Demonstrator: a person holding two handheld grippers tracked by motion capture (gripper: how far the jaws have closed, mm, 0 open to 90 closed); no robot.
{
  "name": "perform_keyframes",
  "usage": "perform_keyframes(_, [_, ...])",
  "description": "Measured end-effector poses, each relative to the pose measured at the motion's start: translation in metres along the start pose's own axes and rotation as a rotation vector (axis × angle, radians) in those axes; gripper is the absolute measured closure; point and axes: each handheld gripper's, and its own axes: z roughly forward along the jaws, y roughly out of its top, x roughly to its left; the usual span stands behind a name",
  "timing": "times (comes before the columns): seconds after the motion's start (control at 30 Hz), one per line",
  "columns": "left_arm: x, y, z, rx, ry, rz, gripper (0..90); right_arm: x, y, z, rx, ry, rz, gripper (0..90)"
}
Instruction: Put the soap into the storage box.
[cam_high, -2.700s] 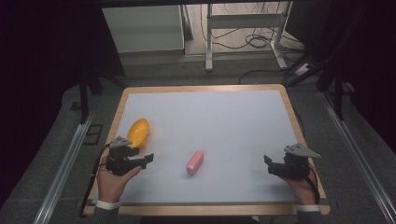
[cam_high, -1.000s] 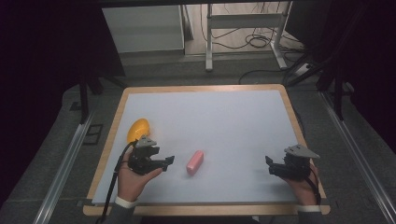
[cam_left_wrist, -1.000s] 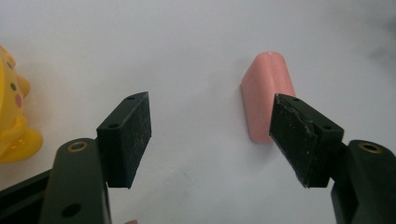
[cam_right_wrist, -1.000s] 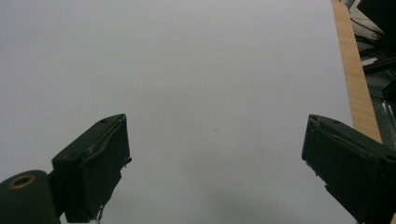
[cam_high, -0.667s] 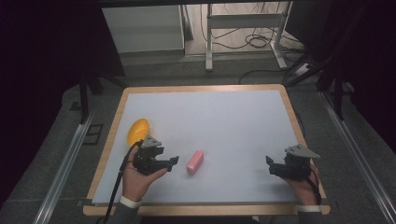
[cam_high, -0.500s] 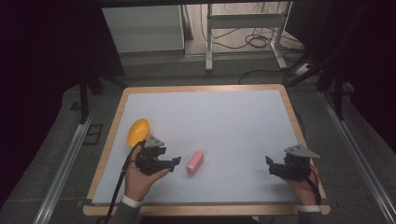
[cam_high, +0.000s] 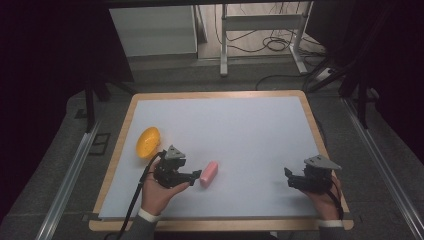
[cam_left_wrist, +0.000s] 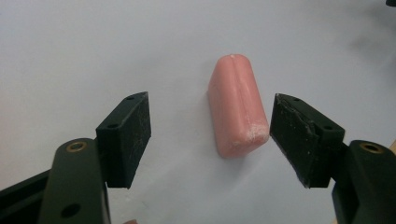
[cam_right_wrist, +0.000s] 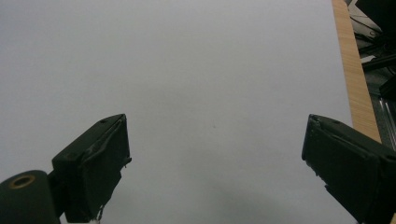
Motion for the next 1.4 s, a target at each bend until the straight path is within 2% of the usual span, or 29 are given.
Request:
perform_keyframes(0.77, [-0.01,0.005,0.022,0.041,-0.028,0.017,28.3,-0.001,-0.001,0.0,0.002,-0.003,0.004,7.3])
perform_keyframes(1.13, [-0.019,0.013,0.047,0.085,-0.037,0.041,30.7,-0.002,-0.001,0.001,0.015,-0.012,0.009,7.3])
perform_keyframes(1.4, [-0.018,0.014,0.059,0.107,-0.024,0.032,33.5,-0.004,-0.002,0.001,0.019,-0.014,0.015,7.3])
